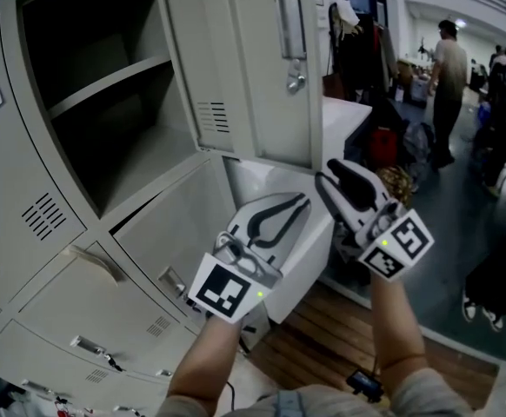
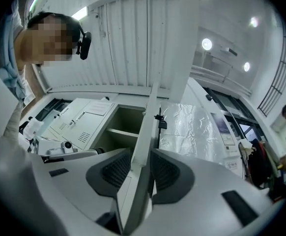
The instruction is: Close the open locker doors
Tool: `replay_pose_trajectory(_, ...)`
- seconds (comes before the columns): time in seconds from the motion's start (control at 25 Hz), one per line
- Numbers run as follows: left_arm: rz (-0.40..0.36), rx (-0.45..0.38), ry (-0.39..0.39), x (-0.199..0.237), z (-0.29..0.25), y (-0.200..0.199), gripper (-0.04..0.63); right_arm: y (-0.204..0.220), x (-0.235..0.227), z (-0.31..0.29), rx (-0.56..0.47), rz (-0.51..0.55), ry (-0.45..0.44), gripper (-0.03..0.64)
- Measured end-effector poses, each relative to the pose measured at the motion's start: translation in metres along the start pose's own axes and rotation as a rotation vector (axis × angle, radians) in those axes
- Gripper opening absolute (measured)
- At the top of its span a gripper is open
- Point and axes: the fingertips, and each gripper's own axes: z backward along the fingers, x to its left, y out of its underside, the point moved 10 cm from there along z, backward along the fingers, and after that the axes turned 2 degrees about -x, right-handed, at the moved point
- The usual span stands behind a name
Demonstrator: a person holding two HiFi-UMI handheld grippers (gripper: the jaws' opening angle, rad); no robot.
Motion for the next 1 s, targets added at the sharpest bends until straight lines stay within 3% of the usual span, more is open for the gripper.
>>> replay_pose_trajectory(0.4,-0.027,0.003,0.012,0.013,-0.005,-0.007,0.008,-0.011,-0.006,-0.018,0.076,0.035,-0.081,0.121)
replay_pose_trajectory(0.72,-0.026,-0.012,-0.02,0.012,0.009,-0.022,0.008,-0.022,0.021,-0.018,0.053,0.067,-0.182,0.121)
replay_pose_trajectory(1.0,-0.074,0.023,-0.069,0.008,0.044,-0.039,0.008,-0.025,0.06,-0.024,0.006,0.082,-0.291,0.121)
